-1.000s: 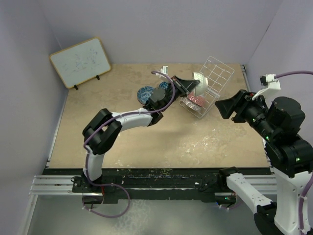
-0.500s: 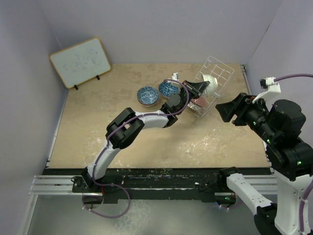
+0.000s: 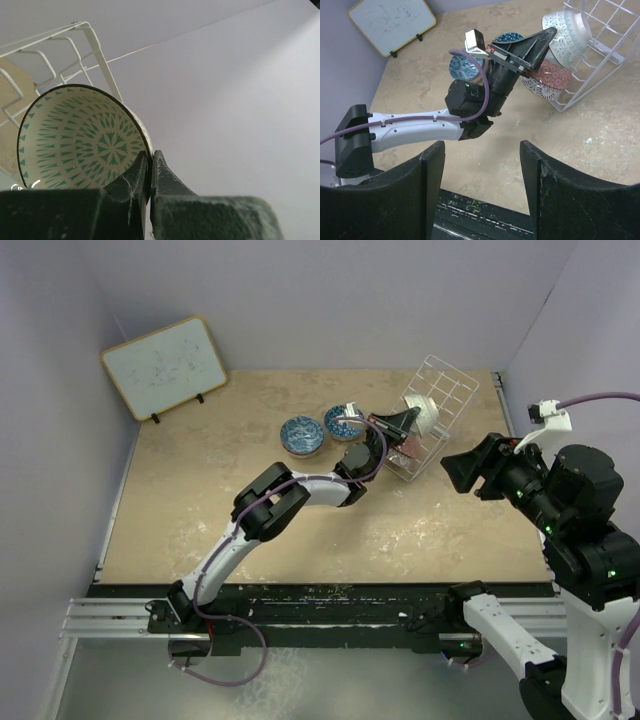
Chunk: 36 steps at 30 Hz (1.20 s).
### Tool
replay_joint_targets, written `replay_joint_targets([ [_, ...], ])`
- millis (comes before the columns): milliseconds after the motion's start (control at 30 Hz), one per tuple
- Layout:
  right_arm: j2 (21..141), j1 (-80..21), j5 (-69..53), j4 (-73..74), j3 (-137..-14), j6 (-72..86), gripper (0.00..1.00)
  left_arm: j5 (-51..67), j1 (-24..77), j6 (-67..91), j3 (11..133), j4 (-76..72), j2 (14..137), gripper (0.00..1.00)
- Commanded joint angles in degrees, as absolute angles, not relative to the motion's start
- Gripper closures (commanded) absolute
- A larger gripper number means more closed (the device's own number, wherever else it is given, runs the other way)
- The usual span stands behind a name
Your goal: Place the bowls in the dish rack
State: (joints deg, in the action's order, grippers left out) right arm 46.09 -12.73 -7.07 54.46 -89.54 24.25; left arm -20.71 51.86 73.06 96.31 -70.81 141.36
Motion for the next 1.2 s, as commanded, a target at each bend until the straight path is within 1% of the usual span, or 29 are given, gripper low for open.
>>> replay_joint_targets([
  [0, 45.33, -12.92, -7.12, 54.76, -89.74, 22.86, 0.36, -23.67, 52.46, 75.44, 99.63, -82.27, 141.13, 1.0],
  [533, 45.0, -12.88, -8.27, 54.41, -87.59, 22.02, 0.36, -28.42, 52.89, 78.93, 102.03, -88.04, 147.68, 1.0],
  [867, 45.42, -12.92, -8.23, 54.01, -86.92, 21.67, 0.36, -28.47, 52.85, 81.95, 104.28, -85.75, 149.26, 1.0],
  [1167, 45.47, -12.92, -8.34, 53.57, -86.23, 21.45, 0.36, -30.1, 53.09, 83.69, 103.19, -84.46, 148.69, 1.0],
])
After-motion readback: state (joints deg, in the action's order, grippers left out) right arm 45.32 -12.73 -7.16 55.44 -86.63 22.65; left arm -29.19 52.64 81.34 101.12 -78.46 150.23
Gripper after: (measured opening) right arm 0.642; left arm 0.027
